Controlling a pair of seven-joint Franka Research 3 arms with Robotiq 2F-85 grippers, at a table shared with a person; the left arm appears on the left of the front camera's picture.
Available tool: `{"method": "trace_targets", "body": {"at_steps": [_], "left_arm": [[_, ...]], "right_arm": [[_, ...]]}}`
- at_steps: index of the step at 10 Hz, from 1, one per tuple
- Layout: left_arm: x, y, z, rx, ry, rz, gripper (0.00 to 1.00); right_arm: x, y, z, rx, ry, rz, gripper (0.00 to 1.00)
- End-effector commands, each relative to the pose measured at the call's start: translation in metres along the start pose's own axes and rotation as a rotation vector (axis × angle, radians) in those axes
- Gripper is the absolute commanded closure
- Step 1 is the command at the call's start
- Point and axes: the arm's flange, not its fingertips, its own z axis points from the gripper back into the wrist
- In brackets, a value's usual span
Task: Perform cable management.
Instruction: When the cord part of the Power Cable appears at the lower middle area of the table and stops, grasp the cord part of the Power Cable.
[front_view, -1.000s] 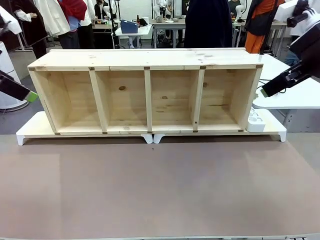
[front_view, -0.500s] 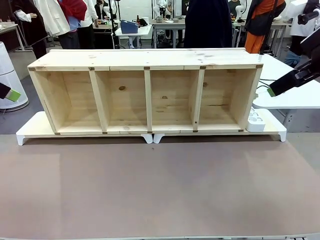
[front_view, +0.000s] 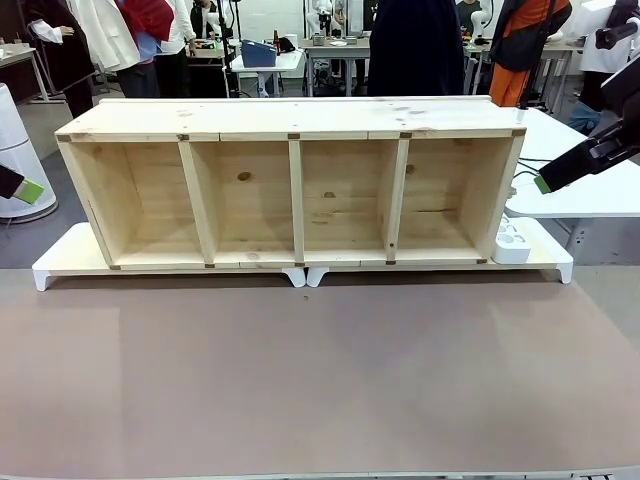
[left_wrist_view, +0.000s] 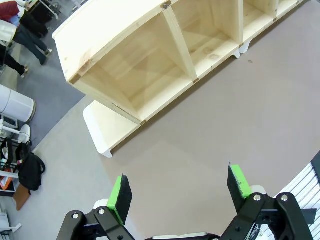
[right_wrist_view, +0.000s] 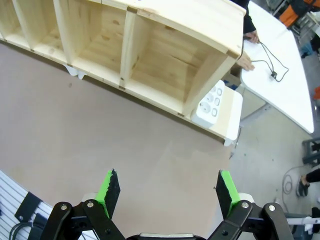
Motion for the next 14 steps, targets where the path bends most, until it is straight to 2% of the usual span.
{"method": "trace_targets", "body": {"at_steps": [1, 14], "left_arm": [[0.0009, -0.0004, 0.0007, 0.003, -0.005, 0.009, 0.00], [0.0009, -0.0004, 0.0007, 0.003, -0.005, 0.009, 0.00]], "right_arm": [[0.0001, -0.0002, 0.0004, -0.002, -0.001, 0.000, 0.00], [0.0001, -0.0002, 0.0004, -0.002, -0.001, 0.000, 0.00]]}}
